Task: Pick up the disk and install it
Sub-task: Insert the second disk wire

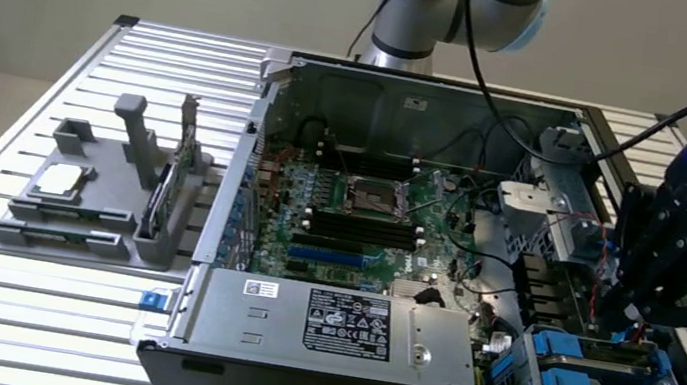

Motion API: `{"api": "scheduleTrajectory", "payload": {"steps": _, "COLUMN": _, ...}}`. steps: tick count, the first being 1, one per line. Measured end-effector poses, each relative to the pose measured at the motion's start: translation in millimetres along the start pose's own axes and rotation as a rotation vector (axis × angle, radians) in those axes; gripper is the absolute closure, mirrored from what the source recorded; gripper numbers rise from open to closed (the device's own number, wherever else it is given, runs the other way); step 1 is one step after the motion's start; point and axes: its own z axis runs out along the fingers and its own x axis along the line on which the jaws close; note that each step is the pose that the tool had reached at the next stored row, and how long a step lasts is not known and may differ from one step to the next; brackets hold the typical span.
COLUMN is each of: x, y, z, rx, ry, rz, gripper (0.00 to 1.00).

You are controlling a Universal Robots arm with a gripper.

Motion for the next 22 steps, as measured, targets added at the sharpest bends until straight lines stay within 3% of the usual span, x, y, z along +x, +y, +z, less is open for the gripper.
{"api": "scheduleTrajectory", "payload": {"steps": 3, "x": -1.0, "y": 0.4, "z": 4.7, "rx": 0.0, "ry": 0.0029, "rz": -0.001, "gripper": 0.84}}
{"api": "scheduleTrajectory", "payload": {"steps": 8, "x": -4.6, "y": 2.3, "z": 9.3, "rx": 0.0005, "ry": 0.0125, "rz": -0.003, "gripper": 0.84}}
{"api": "scheduleTrajectory", "payload": {"steps": 14, "x": -10.8, "y": 3.0, "z": 13.3, "rx": 0.0016, "ry": 0.0296, "rz": -0.004, "gripper": 0.84}}
{"api": "scheduleTrajectory", "payload": {"steps": 18, "x": -11.3, "y": 3.0, "z": 14.6, "rx": 0.0019, "ry": 0.0503, "rz": -0.005, "gripper": 0.84}}
{"api": "scheduleTrajectory", "payload": {"steps": 22, "x": -12.2, "y": 3.8, "z": 15.2, "rx": 0.002, "ry": 0.0578, "rz": -0.005, "gripper": 0.84}}
